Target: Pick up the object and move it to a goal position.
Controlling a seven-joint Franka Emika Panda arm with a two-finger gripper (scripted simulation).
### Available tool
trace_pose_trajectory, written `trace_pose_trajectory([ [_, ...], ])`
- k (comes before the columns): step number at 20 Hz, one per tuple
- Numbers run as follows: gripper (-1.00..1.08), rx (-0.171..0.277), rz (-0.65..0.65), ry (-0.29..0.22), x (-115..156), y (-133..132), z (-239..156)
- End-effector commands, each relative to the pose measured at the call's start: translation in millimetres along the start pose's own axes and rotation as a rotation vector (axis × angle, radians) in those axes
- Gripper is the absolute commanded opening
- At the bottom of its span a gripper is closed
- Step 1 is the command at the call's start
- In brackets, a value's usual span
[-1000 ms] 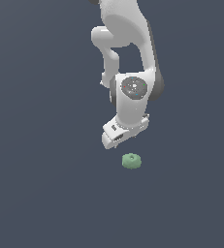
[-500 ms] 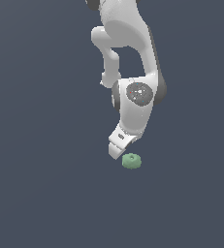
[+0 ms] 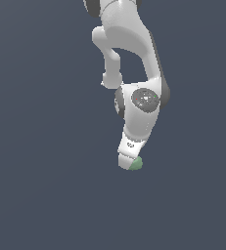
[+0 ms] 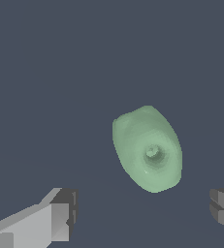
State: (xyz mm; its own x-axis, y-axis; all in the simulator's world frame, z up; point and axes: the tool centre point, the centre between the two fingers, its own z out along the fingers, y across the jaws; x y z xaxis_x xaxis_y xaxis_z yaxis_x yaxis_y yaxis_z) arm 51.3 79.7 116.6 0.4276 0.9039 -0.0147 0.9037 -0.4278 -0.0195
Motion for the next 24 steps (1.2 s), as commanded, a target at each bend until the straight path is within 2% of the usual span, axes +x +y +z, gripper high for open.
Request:
trace_pose_trajectory([
  [1, 1.0, -0.004, -0.075, 0.002, 4, 3, 1],
  [7, 1.0, -0.012, -0.232, 0.006, 13, 9, 4],
  [13, 1.0, -0.018, -0.337, 0.009, 18, 14, 6],
  [24, 1.0, -0.022, -0.391, 0.01, 21, 16, 8],
])
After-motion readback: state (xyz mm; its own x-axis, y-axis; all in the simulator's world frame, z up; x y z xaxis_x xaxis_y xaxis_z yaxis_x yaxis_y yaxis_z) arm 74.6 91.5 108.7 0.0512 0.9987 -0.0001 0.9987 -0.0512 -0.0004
